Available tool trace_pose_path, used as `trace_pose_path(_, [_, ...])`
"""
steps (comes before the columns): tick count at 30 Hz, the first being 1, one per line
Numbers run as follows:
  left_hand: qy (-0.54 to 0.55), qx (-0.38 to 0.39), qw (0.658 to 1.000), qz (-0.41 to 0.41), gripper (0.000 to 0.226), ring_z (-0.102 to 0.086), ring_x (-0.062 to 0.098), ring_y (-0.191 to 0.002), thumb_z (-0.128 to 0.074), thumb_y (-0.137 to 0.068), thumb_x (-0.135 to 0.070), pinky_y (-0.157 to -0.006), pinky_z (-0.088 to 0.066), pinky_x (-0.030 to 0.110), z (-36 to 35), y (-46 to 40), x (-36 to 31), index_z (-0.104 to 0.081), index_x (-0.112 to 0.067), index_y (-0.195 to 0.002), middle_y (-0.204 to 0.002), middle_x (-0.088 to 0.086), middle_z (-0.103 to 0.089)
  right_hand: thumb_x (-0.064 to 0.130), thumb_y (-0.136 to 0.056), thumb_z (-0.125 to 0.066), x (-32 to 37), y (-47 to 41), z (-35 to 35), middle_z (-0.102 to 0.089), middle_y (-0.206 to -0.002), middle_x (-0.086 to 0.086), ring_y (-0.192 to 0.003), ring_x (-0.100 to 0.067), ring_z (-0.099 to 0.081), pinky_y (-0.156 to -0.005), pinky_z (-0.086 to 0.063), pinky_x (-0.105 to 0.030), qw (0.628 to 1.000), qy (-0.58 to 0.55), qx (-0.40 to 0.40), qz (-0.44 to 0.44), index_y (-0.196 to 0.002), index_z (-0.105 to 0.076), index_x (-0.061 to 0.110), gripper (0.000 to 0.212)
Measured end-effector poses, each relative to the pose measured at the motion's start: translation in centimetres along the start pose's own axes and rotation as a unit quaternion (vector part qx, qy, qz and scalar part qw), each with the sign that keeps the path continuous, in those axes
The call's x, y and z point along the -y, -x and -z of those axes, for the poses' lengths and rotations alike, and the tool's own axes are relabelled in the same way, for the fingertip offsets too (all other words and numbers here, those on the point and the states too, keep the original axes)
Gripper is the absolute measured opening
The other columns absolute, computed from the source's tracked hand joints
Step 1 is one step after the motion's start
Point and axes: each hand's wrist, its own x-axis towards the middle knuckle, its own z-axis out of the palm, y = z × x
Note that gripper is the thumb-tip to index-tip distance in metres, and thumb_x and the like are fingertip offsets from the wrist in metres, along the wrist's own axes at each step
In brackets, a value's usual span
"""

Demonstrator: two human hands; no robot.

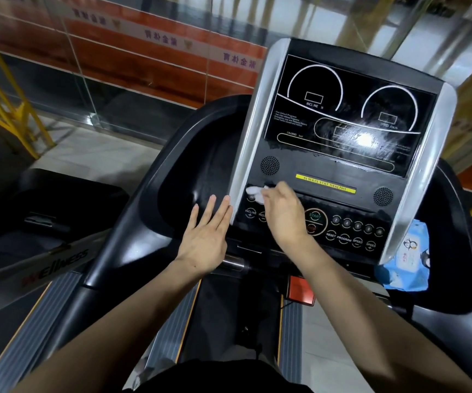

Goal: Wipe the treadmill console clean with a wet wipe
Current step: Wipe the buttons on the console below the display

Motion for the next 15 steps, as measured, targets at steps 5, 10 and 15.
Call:
trace_pose_path(5, [0.008, -0.002, 1.000, 0.001, 0.080, 0.021, 0.025, -0.159, -0.041, -0.095, -0.021, -0.129, 0.004, 0.055, 0.1, 0.5, 0.2, -0.004, -0.015, -0.166, -0.173, -0.005, 0.017, 0.010, -0.092, -0.066, 1.2, 3.6, -1.3, -0.053, -0.085, -0.006, -0.078, -0.027, -0.060, -0.062, -0.056, -0.037, 1.000, 0.006, 0.006, 0.015, -0.106, -0.074, 0.020, 0.019])
trace_pose_path(10, [0.016, 0.002, 1.000, 0.014, 0.077, 0.021, 0.026, -0.159, -0.041, -0.096, -0.021, -0.129, 0.006, 0.055, 0.4, 0.5, 1.0, -0.008, -0.016, -0.166, -0.174, -0.005, 0.015, 0.013, -0.091, -0.067, 1.2, 3.4, -1.7, -0.053, -0.084, -0.006, -0.077, -0.027, -0.060, -0.058, -0.057, -0.041, 0.999, 0.007, 0.022, 0.043, -0.091, -0.071, 0.014, 0.005])
trace_pose_path(15, [0.028, 0.008, 0.999, 0.013, 0.079, 0.023, 0.026, -0.158, -0.040, -0.097, -0.019, -0.129, 0.008, 0.053, 0.4, 0.6, 0.4, -0.002, -0.018, -0.166, -0.168, -0.010, 0.025, 0.011, -0.096, -0.061, 2.0, 0.0, -1.5, -0.055, -0.089, -0.010, -0.080, -0.031, -0.060, -0.065, -0.057, -0.044, 0.999, 0.007, -0.019, -0.029, -0.102, -0.072, 0.009, 0.013])
